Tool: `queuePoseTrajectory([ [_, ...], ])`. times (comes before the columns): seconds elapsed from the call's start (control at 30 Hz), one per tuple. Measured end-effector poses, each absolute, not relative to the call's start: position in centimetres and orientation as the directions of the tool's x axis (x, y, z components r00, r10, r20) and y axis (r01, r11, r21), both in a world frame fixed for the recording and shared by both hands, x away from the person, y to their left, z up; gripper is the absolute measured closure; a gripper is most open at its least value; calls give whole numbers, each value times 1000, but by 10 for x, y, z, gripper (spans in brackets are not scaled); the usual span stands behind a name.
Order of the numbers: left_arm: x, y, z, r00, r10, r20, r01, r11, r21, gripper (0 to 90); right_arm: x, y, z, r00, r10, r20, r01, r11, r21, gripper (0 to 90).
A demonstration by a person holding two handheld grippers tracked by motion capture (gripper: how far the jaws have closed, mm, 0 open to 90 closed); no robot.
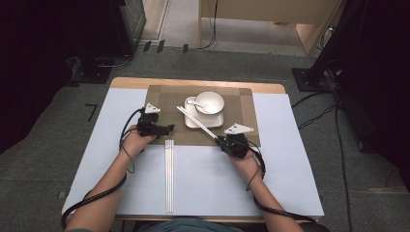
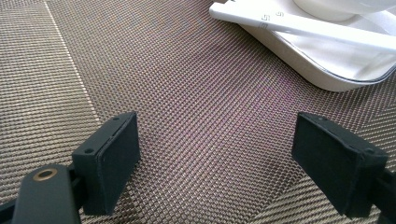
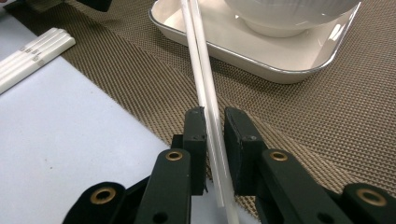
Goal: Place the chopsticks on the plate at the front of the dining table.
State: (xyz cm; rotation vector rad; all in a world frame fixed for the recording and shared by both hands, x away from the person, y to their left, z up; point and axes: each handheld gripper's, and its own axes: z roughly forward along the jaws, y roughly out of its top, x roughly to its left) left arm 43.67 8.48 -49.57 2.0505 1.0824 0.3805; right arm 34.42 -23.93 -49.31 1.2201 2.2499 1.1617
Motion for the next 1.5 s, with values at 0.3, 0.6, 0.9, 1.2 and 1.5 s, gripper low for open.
queuePoseTrajectory([
  [0.3,431,92,-495,582,809,-81,570,-334,750,150,349,-232,-493,-587,805,85,543,313,779,819],
  [0.6,430,94,-495,575,814,-85,572,-326,753,150,351,-228,-493,-602,794,79,526,321,787,760],
  [0.9,450,58,-494,597,801,-46,540,-359,761,150,355,-223,-496,-616,783,81,533,340,774,842],
  [1.2,456,46,-488,620,784,-31,487,-353,799,150,357,-218,-493,-611,787,87,536,329,778,842],
  [1.5,462,41,-486,623,781,-53,505,-350,789,150,362,-210,-491,-611,787,86,537,332,775,852],
])
